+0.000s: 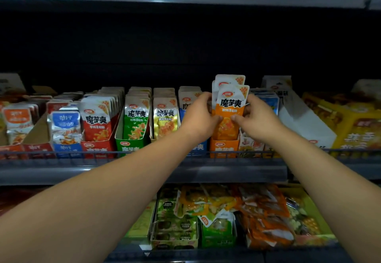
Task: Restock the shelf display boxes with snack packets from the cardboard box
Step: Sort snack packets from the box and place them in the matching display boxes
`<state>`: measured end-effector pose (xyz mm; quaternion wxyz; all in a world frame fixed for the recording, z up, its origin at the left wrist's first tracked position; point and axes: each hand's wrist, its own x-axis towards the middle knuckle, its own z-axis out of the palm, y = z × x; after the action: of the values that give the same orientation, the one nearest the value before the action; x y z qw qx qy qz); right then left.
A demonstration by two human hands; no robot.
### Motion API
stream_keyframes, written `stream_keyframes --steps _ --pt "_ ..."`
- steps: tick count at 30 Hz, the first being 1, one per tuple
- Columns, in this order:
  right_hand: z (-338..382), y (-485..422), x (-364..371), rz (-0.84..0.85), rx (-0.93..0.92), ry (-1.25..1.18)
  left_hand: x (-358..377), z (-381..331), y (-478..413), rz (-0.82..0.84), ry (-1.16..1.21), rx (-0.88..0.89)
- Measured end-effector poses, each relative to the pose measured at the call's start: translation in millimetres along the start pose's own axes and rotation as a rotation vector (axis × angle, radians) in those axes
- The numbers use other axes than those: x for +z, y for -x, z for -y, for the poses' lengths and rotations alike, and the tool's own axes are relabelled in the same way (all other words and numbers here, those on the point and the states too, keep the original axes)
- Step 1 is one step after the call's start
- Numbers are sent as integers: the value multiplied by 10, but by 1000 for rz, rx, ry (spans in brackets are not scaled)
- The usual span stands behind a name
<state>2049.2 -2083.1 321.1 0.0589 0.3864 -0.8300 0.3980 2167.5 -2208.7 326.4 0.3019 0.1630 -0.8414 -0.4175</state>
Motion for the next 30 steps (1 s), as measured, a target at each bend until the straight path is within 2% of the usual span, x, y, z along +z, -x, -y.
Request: stream_keyframes --steps 3,7,9,12,14,17,19,25,30 --pt "-13 21 21 35 -5 39 39 73 34 -3 -59 9" --pt "-56 61 104 103 -4 97 65 209 82 -30 -356 56" --pt "-70 73 127 115 4 118 55 219 107 -13 -524 24" --pt "-62 88 146 92 -8 82 42 206 111 68 -604 -43" --pt "-51 96 144 75 -21 58 51 185 98 107 -596 -60" --pt "-26 85 136 71 -59 92 79 215 65 125 -457 -105" --pt "-3 69 128 68 -80 177 79 265 45 118 -357 -154" --pt "55 -33 59 120 -129 404 57 352 32 142 -280 -205" --pt "93 -137 77 185 -95 317 57 352 50 128 -256 -192"
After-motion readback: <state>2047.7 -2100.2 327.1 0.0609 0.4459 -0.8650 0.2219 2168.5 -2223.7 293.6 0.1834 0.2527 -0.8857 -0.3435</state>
